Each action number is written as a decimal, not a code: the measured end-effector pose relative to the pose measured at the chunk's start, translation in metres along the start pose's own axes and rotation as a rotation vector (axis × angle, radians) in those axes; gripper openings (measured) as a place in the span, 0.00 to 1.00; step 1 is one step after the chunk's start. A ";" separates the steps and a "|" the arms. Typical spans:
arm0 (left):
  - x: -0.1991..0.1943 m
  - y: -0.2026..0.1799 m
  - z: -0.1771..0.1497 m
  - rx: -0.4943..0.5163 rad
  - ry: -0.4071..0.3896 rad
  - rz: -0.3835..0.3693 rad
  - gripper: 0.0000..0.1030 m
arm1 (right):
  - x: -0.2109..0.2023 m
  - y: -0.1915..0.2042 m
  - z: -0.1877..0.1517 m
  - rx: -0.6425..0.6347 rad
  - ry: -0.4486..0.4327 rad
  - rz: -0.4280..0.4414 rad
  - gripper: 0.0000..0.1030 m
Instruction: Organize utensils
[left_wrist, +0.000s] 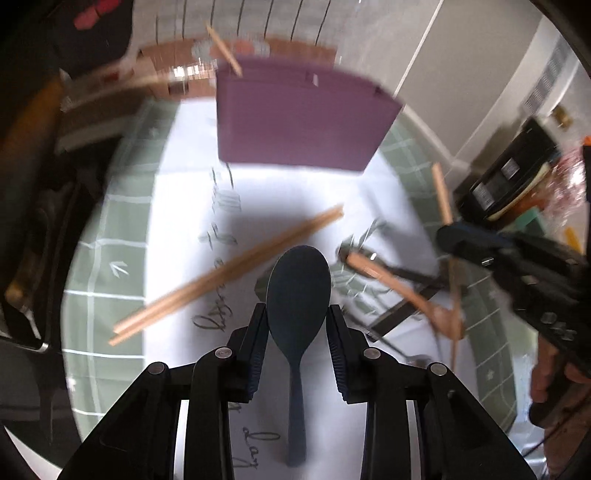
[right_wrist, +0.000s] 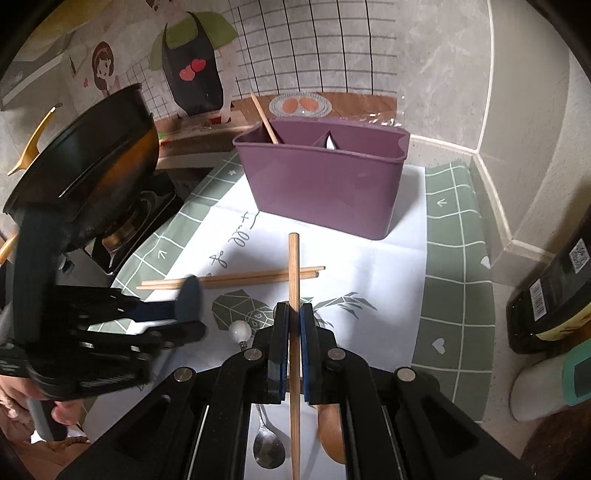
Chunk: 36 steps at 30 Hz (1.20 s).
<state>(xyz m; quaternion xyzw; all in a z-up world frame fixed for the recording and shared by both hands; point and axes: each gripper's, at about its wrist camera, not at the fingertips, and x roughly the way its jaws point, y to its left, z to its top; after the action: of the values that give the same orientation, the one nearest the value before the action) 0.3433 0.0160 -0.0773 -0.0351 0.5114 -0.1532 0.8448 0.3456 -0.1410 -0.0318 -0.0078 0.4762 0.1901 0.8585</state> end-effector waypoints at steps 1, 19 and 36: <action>-0.010 -0.001 0.003 0.005 -0.032 0.003 0.31 | -0.004 0.001 0.001 0.002 -0.013 -0.008 0.05; -0.111 -0.002 0.107 0.085 -0.283 -0.063 0.20 | -0.104 0.015 0.097 -0.091 -0.292 -0.100 0.05; 0.066 -0.060 0.031 -0.017 0.270 -0.216 0.47 | -0.015 -0.038 0.017 0.006 -0.021 -0.098 0.05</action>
<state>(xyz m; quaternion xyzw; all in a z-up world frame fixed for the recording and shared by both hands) 0.3855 -0.0636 -0.1060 -0.0764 0.6147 -0.2420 0.7468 0.3648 -0.1775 -0.0160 -0.0269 0.4669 0.1464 0.8717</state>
